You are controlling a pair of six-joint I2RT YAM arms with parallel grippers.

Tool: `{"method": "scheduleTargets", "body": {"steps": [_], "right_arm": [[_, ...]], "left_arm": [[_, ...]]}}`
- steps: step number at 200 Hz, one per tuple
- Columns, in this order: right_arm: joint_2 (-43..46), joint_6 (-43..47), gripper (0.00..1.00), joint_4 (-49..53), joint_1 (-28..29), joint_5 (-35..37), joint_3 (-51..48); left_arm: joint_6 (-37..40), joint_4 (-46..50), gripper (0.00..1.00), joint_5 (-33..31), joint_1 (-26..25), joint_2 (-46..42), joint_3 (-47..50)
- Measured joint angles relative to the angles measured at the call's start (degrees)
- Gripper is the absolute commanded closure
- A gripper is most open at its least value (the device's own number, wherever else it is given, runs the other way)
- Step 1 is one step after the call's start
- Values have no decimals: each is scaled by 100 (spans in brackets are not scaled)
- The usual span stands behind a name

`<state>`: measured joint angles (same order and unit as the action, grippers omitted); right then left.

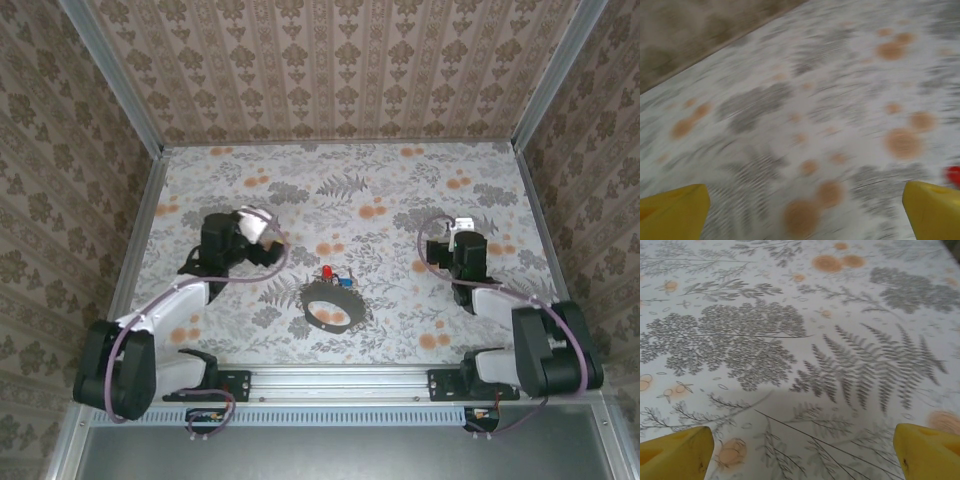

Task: Put the keys on the keyring

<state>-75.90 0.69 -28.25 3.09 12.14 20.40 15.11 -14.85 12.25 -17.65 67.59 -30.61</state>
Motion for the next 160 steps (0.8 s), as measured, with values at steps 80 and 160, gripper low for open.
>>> {"method": "scheduleTargets", "body": {"steps": [80, 160], "right_arm": [[-1134, -90, 0, -1919, -125, -726, 125], [-1134, -107, 1, -1958, -125, -726, 173]], "left_arm": [[-358, -1567, 0, 2, 1805, 776, 1036], [-879, -2931, 0, 664, 2151, 1641, 815]]}}
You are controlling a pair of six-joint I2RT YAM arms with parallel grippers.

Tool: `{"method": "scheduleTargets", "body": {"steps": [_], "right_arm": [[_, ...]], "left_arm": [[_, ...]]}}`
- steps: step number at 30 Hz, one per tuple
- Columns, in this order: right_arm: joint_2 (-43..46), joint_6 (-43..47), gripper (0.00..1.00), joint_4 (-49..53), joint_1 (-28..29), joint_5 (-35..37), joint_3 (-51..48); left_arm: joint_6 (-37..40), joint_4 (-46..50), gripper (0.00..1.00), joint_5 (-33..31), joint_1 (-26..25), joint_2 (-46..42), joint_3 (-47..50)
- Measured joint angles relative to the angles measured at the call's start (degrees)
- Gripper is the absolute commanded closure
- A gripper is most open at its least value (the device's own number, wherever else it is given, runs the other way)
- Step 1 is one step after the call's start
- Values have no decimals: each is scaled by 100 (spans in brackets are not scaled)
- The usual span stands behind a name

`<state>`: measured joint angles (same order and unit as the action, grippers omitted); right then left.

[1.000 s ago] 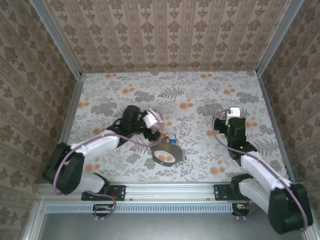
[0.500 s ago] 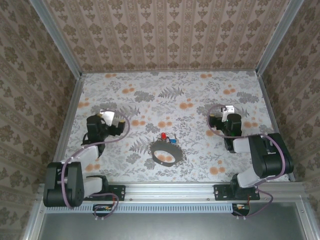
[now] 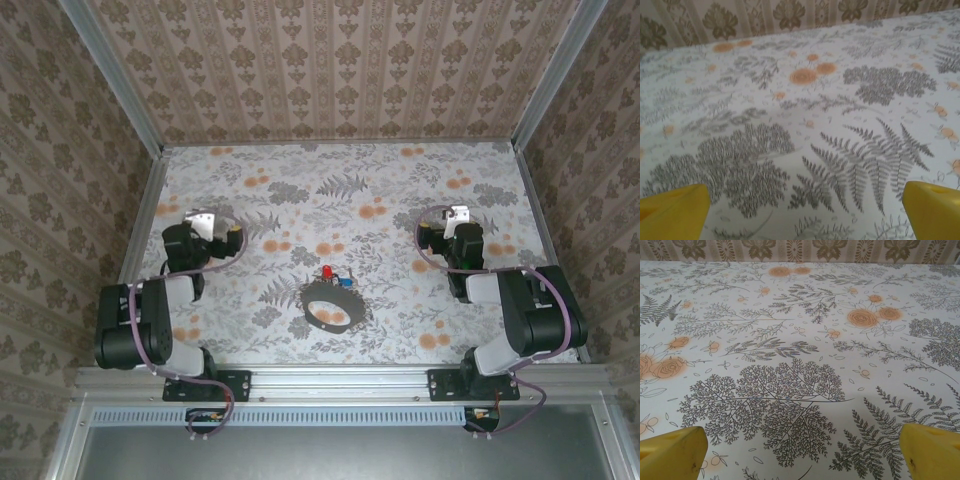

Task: Put the keys on the keyring

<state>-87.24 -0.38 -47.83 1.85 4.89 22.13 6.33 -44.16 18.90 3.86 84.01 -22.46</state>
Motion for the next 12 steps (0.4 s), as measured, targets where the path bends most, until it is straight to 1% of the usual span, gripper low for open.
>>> {"method": "scheduleTargets", "body": {"steps": [2, 5, 6, 8, 12], "right_arm": [[0, 0, 0, 0, 0, 0, 0], [0, 0, 0, 2, 0, 0, 0], [0, 0, 0, 2, 0, 0, 0], [0, 0, 0, 2, 0, 0, 2], [0, 0, 0, 2, 0, 0, 2]], "left_arm": [[-35, -380, 0, -11, -2, 323, 162], [-79, -435, 0, -116, -13, 490, 188], [-109, -442, 0, -223, -33, 485, 179], [-168, -450, 0, -643, -133, 476, 127], [-188, -450, 0, -1141, -358, 476, 20]]}}
